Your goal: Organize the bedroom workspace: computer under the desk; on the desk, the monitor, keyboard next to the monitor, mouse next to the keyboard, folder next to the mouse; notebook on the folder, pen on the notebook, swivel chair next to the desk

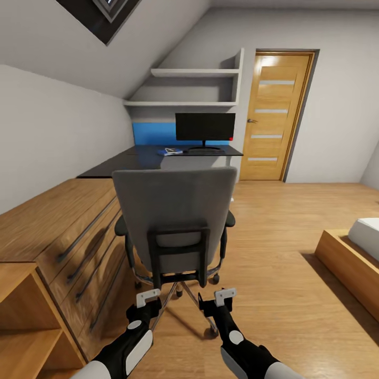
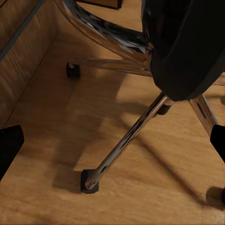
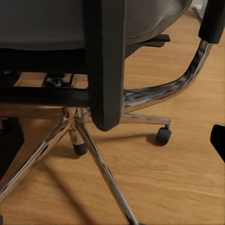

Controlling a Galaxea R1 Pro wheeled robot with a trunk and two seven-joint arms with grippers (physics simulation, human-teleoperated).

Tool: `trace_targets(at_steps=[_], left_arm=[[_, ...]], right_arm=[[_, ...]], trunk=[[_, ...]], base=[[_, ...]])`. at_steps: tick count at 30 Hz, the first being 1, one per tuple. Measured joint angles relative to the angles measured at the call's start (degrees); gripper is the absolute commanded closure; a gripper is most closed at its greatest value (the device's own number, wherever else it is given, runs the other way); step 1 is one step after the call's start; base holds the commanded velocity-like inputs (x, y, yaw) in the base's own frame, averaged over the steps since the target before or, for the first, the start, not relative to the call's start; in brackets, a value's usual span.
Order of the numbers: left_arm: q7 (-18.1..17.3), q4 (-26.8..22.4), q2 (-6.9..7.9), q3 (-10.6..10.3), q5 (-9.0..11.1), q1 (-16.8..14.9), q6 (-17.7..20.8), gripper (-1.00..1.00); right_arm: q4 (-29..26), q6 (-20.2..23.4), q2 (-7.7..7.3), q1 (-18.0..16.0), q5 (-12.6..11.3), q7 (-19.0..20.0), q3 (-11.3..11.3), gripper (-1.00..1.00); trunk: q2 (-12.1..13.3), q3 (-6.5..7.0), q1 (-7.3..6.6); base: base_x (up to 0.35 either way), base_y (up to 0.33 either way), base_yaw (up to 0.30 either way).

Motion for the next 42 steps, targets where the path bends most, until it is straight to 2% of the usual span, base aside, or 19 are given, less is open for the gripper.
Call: trace_targets(at_steps=[17, 23, 24, 26, 39, 42], left_arm=[[-0.22, 1.37, -0.07, -0.05, -0.34, -0.03, 0.00, -1.00], [-0.24, 1.41, -0.02, -0.02, -0.22, -0.03, -0.03, -1.00], [-0.26, 1.42, -0.02, -0.05, -0.19, -0.04, -0.02, -1.00], [-0.32, 1.41, -0.03, -0.09, -0.20, -0.03, -0.01, -1.00], [0.00, 1.42, 0.00, 0.09, -0.29, -0.02, -0.04, -1.00], [-0.10, 1.36, 0.04, -0.11, -0.30, -0.04, 0.00, -1.00]], right_arm=[[0.02, -0.09, -0.08, -0.01, -0.14, -0.01, -0.01, -1.00], [0.02, -0.09, -0.09, 0.00, -0.09, -0.03, -0.02, -1.00], [-0.04, 0.11, -0.06, 0.04, 0.53, 0.09, 0.39, -1.00], [0.02, -0.08, -0.09, 0.00, -0.06, -0.07, 0.00, -1.00], [0.03, -0.07, -0.09, -0.02, -0.15, -0.10, -0.02, -1.00], [0.02, -0.08, -0.09, 0.00, -0.21, -0.10, -0.03, -1.00]], trunk=[[0.00, 0.00, -0.02], [0.00, 0.00, -0.03], [-0.01, -0.01, -0.04], [0.00, 0.00, -0.03], [0.00, 0.00, -0.03], [0.02, 0.01, 0.02]], base=[[0.115, 0.015, 0.000], [0.286, 0.000, -0.007], [0.315, 0.000, -0.043], [0.317, 0.000, -0.050], [0.319, -0.031, -0.023], [-0.024, 0.045, 0.000]])
